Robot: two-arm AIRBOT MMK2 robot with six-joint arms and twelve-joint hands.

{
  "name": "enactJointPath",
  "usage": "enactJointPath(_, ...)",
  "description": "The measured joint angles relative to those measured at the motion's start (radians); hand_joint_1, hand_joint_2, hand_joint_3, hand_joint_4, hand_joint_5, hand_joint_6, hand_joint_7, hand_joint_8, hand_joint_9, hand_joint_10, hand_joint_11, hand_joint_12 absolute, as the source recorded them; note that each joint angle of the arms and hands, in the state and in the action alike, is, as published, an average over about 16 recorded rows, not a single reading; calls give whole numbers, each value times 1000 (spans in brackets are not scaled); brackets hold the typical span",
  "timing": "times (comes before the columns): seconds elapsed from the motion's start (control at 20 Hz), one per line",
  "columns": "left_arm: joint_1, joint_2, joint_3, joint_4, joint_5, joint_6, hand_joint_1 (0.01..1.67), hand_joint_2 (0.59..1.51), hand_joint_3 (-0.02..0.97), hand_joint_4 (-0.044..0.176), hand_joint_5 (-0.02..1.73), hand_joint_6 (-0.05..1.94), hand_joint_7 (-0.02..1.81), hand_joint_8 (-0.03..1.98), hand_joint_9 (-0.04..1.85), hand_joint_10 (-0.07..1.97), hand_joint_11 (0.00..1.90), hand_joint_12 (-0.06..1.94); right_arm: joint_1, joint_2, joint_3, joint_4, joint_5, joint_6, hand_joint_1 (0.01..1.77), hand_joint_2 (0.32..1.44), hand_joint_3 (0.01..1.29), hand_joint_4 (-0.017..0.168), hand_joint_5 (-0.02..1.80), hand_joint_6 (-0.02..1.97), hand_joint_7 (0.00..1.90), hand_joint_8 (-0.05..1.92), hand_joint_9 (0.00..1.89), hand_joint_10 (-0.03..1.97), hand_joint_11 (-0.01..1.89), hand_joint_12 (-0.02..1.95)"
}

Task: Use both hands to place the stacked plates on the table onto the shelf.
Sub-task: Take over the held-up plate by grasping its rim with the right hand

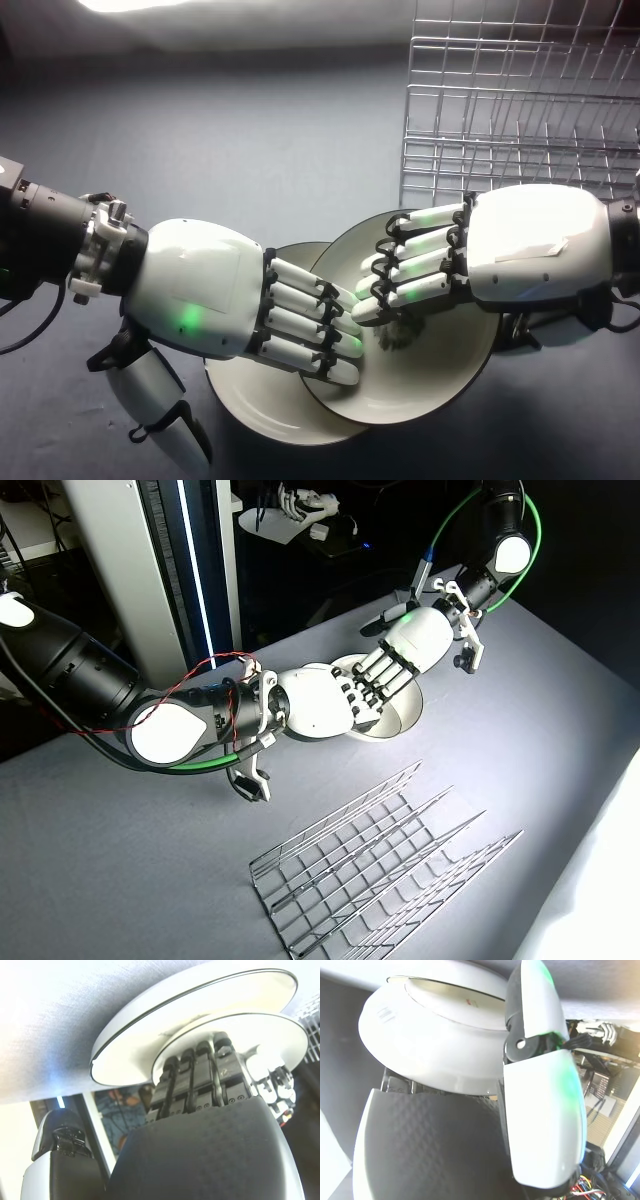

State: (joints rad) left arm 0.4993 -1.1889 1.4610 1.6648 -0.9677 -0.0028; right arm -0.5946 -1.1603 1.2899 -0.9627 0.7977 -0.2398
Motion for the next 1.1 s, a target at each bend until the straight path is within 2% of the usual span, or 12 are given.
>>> enactJointPath(0.45, 0, 0, 7, -1, -2, -2, 17, 1058, 6, 0, -2, -14, -9, -18, 2, -17, 14, 1, 15, -13, 1, 9, -5, -2, 1450, 1003, 15, -3, 545, 128, 541, 50, 457, 199, 133, 1435)
enactJointPath(0.8, -12, 9, 6, 5, 0, -12, 16, 1055, 6, 4, -5, -15, -4, -14, 9, -8, 14, 0, 23, -18, 1, 18, 12, -9, 1450, 992, 14, 0, 722, 518, 744, 349, 640, 629, 455, 1518)
enactJointPath(1.1, -55, 45, -1, -1, 2, -28, 16, 1059, 6, 4, -2, -8, 7, -11, 17, 0, 15, 1, 36, -14, -4, 18, 24, -13, 1437, 968, 13, 4, 800, 818, 837, 617, 746, 971, 694, 1505)
